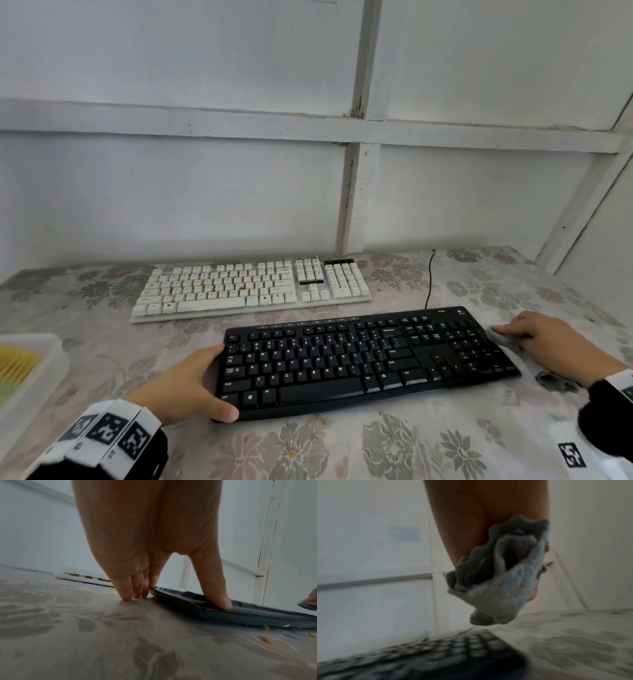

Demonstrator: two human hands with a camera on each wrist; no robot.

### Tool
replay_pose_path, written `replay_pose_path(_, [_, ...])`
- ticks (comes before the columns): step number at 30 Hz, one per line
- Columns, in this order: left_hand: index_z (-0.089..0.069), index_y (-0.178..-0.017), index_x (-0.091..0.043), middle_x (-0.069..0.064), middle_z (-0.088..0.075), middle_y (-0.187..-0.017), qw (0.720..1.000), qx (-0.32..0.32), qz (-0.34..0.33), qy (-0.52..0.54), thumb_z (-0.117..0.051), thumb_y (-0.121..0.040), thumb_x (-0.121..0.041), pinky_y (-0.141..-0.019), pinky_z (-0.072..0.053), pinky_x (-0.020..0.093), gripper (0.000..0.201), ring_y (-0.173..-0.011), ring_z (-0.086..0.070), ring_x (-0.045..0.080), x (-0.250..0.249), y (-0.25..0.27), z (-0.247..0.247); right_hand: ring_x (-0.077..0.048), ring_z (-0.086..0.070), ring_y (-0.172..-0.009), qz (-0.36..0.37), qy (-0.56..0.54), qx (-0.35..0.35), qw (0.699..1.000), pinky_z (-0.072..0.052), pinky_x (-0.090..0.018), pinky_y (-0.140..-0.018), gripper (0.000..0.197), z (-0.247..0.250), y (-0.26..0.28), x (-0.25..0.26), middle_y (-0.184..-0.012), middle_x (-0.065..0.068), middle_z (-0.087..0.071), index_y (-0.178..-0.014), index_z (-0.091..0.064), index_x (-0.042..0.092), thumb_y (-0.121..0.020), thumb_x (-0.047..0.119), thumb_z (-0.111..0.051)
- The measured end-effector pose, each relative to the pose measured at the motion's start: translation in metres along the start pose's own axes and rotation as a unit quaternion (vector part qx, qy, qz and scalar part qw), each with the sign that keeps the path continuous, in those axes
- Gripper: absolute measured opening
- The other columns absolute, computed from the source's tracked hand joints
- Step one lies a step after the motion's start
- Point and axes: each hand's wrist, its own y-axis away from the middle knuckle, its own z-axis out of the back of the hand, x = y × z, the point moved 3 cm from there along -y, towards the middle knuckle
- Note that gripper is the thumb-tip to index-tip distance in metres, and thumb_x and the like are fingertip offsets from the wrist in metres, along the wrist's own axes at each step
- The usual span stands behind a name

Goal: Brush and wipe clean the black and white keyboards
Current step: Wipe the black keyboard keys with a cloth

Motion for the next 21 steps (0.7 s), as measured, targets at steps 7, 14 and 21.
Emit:
replay_pose_path(7, [-0.027,-0.144,-0.029,-0.015,-0.044,-0.136,1.0,-0.017,0.013,-0.016,-0.088,-0.032,-0.045,-0.109,-0.035,0.036,0.129,-0.124,-0.044,0.008,0.003,0.0,0.0,0.001,-0.05,-0.085,0.203,-0.036,0.062,0.976,-0.036,-0.012,-0.068,0.028,-0.023,0.025,0.166,-0.102,0.013,-0.053,-0.109,-0.066,0.031,-0.095,0.04,-0.044])
replay_pose_path(14, [-0.041,-0.128,-0.035,-0.014,-0.054,-0.125,1.0,-0.005,-0.005,-0.003,-0.087,-0.04,-0.03,-0.105,-0.04,0.034,0.1,-0.116,-0.051,0.006,-0.008,0.004,-0.001,-0.032,-0.049,-0.091,0.375,-0.023,0.108,0.92,-0.043,-0.043,-0.081,0.024,-0.077,0.039,0.299,-0.104,-0.007,-0.047,-0.107,-0.064,0.015,-0.094,0.011,-0.045])
replay_pose_path(21, [-0.055,-0.111,-0.034,-0.012,-0.067,-0.104,0.999,0.001,-0.037,-0.034,-0.082,-0.048,-0.012,-0.085,-0.051,0.027,0.072,-0.097,-0.062,0.002,-0.017,0.005,0.0,-0.033,-0.039,-0.096,0.388,0.056,0.142,0.909,-0.032,-0.038,-0.071,0.028,-0.097,0.061,0.35,-0.119,-0.013,-0.04,-0.119,-0.061,0.009,-0.091,0.011,-0.057])
